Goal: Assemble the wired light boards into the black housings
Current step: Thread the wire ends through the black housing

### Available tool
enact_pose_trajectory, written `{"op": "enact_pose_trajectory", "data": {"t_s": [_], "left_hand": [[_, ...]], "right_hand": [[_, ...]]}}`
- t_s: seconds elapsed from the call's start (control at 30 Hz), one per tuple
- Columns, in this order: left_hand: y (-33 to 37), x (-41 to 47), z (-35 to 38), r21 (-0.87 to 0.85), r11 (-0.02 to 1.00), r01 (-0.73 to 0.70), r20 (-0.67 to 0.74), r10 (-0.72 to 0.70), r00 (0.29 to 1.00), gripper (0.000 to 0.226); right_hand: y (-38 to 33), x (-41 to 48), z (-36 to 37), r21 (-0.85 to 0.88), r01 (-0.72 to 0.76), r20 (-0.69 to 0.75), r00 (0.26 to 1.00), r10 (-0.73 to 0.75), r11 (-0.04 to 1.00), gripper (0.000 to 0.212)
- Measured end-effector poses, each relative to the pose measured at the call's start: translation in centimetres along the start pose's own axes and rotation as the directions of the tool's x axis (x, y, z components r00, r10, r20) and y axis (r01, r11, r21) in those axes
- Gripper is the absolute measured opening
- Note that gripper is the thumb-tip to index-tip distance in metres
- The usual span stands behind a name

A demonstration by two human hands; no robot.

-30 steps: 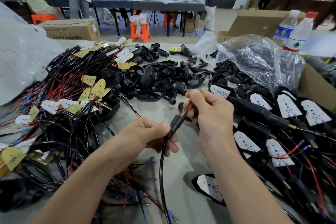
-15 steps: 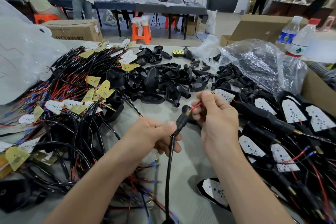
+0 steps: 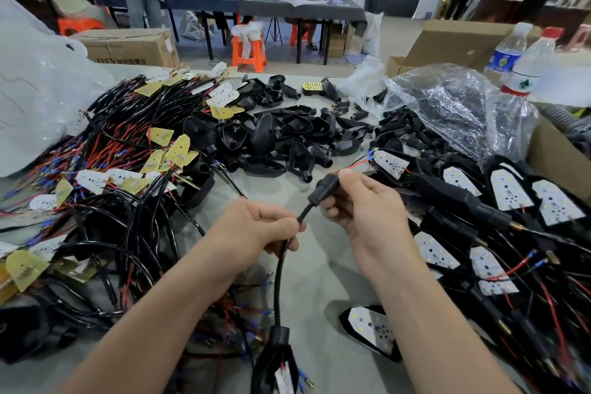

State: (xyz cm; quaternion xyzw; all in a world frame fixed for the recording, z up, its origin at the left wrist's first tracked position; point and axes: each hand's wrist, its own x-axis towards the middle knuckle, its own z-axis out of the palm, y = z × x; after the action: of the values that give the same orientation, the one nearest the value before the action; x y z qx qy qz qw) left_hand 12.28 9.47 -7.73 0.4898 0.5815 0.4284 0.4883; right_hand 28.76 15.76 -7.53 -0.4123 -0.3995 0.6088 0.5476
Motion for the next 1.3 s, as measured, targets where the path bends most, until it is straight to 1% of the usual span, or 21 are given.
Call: {"op": "enact_pose_trajectory", "data": {"t_s": [0.07, 0.13, 0.23, 0.33, 0.43, 0.5, 0.57, 0.6, 0.67, 0.77, 0.83, 0.93, 1.03, 1.07, 1.1, 1.13, 1.2, 1.23, 1.3], "left_hand": [[-0.2, 0.2, 0.2, 0.045, 0.999, -0.026, -0.120, 0.032, 0.992, 0.021], [-0.3, 0.3, 0.3, 0.089, 0.995, -0.050, -0.226, 0.069, 0.972, 0.021], [-0.3, 0.5, 0.4, 0.120, 0.990, -0.070, -0.294, 0.103, 0.950, 0.022], [-0.4, 0.6, 0.1, 0.069, 0.994, -0.082, -0.290, 0.099, 0.952, 0.022], [-0.6, 0.7, 0.0, 0.040, 0.998, -0.042, -0.186, 0.049, 0.981, 0.025], [-0.7, 0.7, 0.1, 0.041, 0.999, -0.004, -0.137, 0.010, 0.991, 0.032], [-0.7, 0.7, 0.2, 0.036, 0.999, 0.029, -0.112, -0.024, 0.993, 0.033], [-0.6, 0.7, 0.3, 0.018, 0.999, 0.042, -0.095, -0.040, 0.995, 0.032], [-0.4, 0.7, 0.3, -0.050, 0.997, 0.052, -0.077, -0.055, 0.995, 0.030], [-0.5, 1.0, 0.0, -0.085, 0.996, 0.028, -0.136, -0.040, 0.990, 0.031], [-0.6, 1.1, -0.2, -0.037, 0.999, -0.009, -0.206, 0.001, 0.979, 0.028], [-0.6, 0.8, -0.3, 0.103, 0.993, -0.053, -0.298, 0.082, 0.951, 0.027], [-0.3, 0.3, -0.1, 0.322, 0.935, -0.151, -0.339, 0.263, 0.903, 0.021], [-0.3, 0.1, 0.0, 0.357, 0.916, -0.183, -0.340, 0.311, 0.888, 0.020], [-0.3, 0.1, 0.1, 0.357, 0.910, -0.211, -0.342, 0.338, 0.877, 0.019], [-0.4, 0.1, 0.3, 0.351, 0.909, -0.227, -0.340, 0.349, 0.873, 0.019], [-0.6, 0.1, 0.4, 0.345, 0.915, -0.209, -0.331, 0.327, 0.885, 0.020], [-0.6, 0.1, 0.4, 0.313, 0.931, -0.186, -0.329, 0.290, 0.899, 0.018], [-0.4, 0.3, 0.4, 0.167, 0.977, -0.134, -0.287, 0.178, 0.941, 0.010]], "right_hand": [[-0.1, 0.0, -0.2, -0.067, 0.005, 0.044, 0.999, -0.002, 0.998, 0.024], [-0.3, 0.0, -0.5, -0.077, 0.006, 0.077, 0.997, 0.000, 0.997, 0.023], [-0.4, 0.1, -0.8, -0.048, -0.010, 0.088, 0.996, 0.015, 0.999, 0.023], [-0.4, 0.2, -0.9, -0.072, 0.000, 0.108, 0.994, 0.007, 0.997, 0.024], [-0.6, 0.3, -1.3, -0.081, 0.001, 0.145, 0.989, 0.010, 0.997, 0.024], [-0.6, 0.3, -1.5, -0.026, -0.048, 0.193, 0.980, 0.052, 0.999, 0.024], [-0.5, 0.3, -1.6, 0.009, -0.101, 0.242, 0.966, 0.096, 0.995, 0.024], [-0.5, 0.3, -1.6, -0.001, -0.105, 0.244, 0.964, 0.102, 0.994, 0.024], [-0.2, 0.4, -1.6, -0.066, -0.062, 0.204, 0.976, 0.075, 0.996, 0.024], [0.0, 0.7, -1.9, -0.168, 0.043, 0.143, 0.990, -0.019, 0.985, 0.023], [0.1, 0.7, -2.0, -0.171, 0.051, 0.141, 0.990, -0.026, 0.984, 0.022], [0.0, 0.7, -2.0, -0.130, -0.027, 0.156, 0.987, 0.047, 0.991, 0.024], [0.1, 0.4, -1.7, -0.152, -0.066, 0.136, 0.987, 0.087, 0.986, 0.022], [0.2, 0.3, -1.5, -0.171, -0.060, 0.132, 0.988, 0.084, 0.983, 0.023], [0.3, 0.2, -1.3, -0.186, -0.054, 0.136, 0.988, 0.080, 0.981, 0.025], [0.4, 0.0, -1.1, -0.196, -0.050, 0.141, 0.987, 0.078, 0.979, 0.027], [0.5, -0.1, -0.8, -0.209, -0.041, 0.146, 0.987, 0.073, 0.977, 0.026], [0.4, -0.1, -0.8, -0.212, -0.035, 0.146, 0.987, 0.067, 0.977, 0.025], [0.3, 0.1, -1.0, -0.213, -0.012, 0.134, 0.990, 0.041, 0.977, 0.024]]}}
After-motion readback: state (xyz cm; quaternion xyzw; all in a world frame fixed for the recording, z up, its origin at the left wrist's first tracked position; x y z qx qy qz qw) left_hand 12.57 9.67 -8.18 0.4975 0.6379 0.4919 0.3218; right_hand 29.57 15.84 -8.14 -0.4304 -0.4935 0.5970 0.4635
